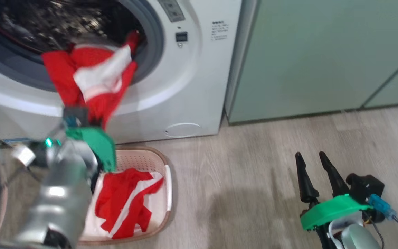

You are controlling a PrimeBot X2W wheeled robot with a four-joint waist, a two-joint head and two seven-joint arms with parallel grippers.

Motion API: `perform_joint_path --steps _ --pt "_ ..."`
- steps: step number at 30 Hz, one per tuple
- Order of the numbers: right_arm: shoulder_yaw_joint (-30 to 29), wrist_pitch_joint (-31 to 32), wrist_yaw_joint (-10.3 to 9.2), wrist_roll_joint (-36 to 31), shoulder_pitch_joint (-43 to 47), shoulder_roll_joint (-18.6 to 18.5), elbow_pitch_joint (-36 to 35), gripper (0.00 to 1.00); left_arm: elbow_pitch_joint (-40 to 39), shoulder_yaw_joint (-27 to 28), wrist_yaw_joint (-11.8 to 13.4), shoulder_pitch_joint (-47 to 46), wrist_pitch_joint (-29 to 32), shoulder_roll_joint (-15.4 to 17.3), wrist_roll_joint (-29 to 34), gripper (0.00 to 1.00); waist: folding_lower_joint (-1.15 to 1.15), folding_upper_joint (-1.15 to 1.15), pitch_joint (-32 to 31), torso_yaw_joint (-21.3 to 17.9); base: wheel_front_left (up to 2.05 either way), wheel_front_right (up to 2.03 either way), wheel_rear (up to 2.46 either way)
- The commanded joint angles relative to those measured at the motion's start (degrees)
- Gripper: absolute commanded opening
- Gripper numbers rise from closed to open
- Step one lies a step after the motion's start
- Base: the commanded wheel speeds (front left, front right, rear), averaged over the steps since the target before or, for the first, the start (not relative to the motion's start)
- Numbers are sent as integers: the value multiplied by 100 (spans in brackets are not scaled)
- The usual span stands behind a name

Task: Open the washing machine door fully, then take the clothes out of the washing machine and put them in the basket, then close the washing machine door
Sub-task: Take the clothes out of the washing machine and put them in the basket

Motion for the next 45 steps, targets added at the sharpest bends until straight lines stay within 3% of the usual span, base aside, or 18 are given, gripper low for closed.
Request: perform_joint_path --steps 1,10,20,25,34,41,45 --pt "133 -36 -4 7 20 -65 -131 100 -138 74 -28 6 -90 123 -33 0 0 0 -160 154 0 0 0" --pt "217 -36 -4 32 76 -129 -131 100 -121 -25 4 1044 -6 -22 -129 0 0 0 -287 307 0 0 0" --pt "283 -36 -4 57 -62 -156 -185 100 -105 -92 101 1515 592 107 -199 0 0 0 85 235 0 0 0" --pt "267 -36 -4 58 -194 -163 -217 100 -101 -40 -4 1584 1014 161 -346 0 0 0 366 152 0 0 0" --pt "217 -36 -4 39 -458 -168 -302 100 -99 29 97 1506 1887 380 -522 0 0 0 959 2 0 0 0" --pt "130 -36 -4 12 -637 -161 -406 100 -99 50 175 1138 1922 501 -582 0 0 0 1436 -50 0 0 0" --pt "61 -36 -4 -1 -752 -139 -496 100 -104 34 267 807 1596 609 -564 0 0 0 1780 -83 0 0 0"
